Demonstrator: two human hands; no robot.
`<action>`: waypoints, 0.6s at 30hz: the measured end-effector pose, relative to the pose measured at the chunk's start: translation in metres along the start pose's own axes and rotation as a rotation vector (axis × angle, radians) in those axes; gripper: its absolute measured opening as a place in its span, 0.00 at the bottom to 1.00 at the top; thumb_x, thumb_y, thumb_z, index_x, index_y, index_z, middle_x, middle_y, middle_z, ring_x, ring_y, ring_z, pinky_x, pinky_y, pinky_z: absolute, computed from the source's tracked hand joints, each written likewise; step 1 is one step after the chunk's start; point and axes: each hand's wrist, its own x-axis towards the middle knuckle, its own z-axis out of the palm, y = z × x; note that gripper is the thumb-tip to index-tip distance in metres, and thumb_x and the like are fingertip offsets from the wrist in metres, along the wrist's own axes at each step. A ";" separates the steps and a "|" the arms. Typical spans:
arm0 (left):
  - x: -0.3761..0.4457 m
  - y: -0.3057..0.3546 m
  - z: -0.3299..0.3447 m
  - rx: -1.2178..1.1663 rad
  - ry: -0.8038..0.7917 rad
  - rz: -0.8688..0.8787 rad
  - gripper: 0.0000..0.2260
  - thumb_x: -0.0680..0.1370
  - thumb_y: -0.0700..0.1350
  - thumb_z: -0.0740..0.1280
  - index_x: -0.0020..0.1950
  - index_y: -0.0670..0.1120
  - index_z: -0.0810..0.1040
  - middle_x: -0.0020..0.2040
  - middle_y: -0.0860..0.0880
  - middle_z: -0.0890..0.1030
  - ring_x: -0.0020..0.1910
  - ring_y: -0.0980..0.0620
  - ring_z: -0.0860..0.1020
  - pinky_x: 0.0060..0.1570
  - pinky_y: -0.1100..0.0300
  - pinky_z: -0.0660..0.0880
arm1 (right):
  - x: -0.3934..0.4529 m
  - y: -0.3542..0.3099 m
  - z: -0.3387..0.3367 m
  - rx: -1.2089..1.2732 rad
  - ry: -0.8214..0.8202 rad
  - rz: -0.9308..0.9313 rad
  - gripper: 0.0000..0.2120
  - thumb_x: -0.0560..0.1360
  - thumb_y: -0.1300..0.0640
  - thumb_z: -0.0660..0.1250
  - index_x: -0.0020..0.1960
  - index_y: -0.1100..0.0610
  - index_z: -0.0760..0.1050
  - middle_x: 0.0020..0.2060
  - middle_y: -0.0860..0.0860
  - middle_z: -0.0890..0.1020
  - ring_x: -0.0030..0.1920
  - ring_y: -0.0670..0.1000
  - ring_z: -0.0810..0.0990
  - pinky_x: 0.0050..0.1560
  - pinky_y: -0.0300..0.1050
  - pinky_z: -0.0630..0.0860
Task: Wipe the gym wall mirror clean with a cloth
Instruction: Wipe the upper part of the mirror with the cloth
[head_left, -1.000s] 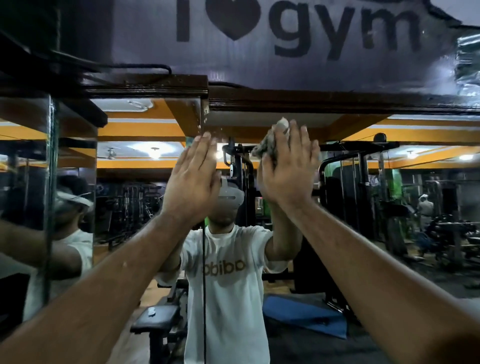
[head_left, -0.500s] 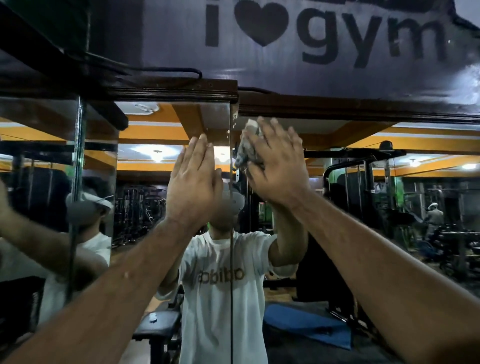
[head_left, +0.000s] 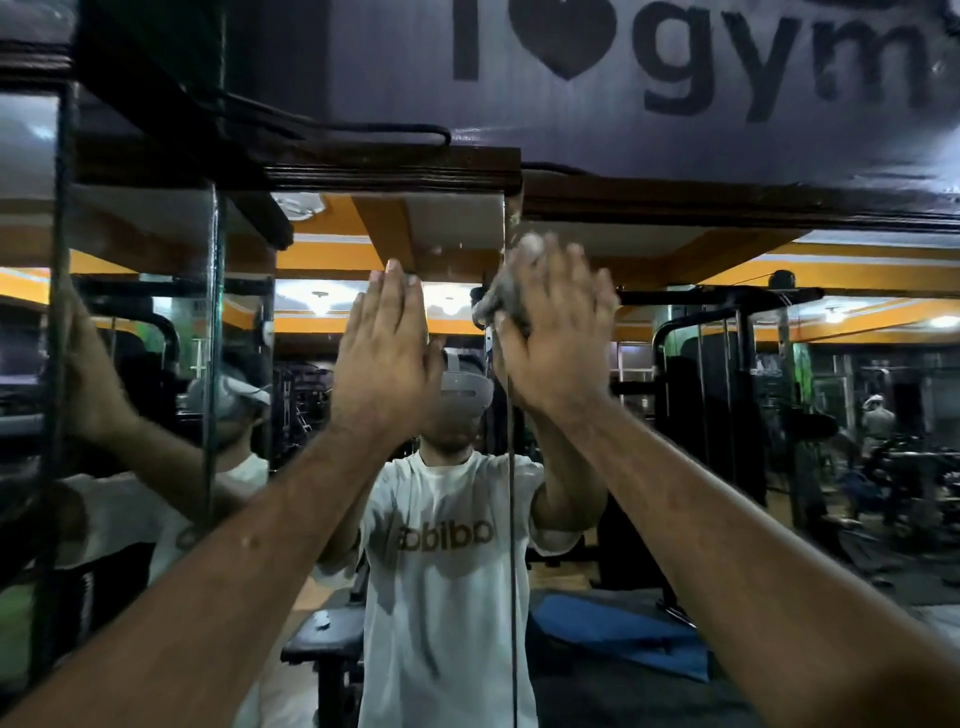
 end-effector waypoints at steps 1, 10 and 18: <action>0.000 -0.003 -0.002 -0.003 0.002 0.021 0.29 0.84 0.51 0.55 0.82 0.40 0.54 0.83 0.41 0.51 0.82 0.45 0.48 0.78 0.55 0.40 | -0.003 -0.002 0.000 -0.005 -0.044 -0.108 0.34 0.80 0.40 0.58 0.83 0.48 0.59 0.84 0.56 0.58 0.83 0.59 0.54 0.81 0.59 0.41; -0.002 -0.018 -0.011 0.033 -0.045 0.059 0.29 0.85 0.52 0.53 0.82 0.39 0.54 0.82 0.40 0.52 0.82 0.43 0.50 0.79 0.51 0.46 | 0.018 -0.027 0.010 -0.026 -0.001 -0.062 0.33 0.81 0.39 0.57 0.83 0.52 0.62 0.82 0.57 0.61 0.82 0.61 0.58 0.81 0.64 0.49; 0.006 -0.032 -0.016 -0.005 -0.030 0.068 0.29 0.84 0.48 0.59 0.81 0.37 0.56 0.82 0.39 0.54 0.81 0.42 0.51 0.80 0.50 0.49 | 0.037 -0.044 0.012 0.060 -0.007 -0.067 0.32 0.81 0.42 0.58 0.83 0.51 0.61 0.83 0.56 0.59 0.84 0.59 0.53 0.82 0.60 0.44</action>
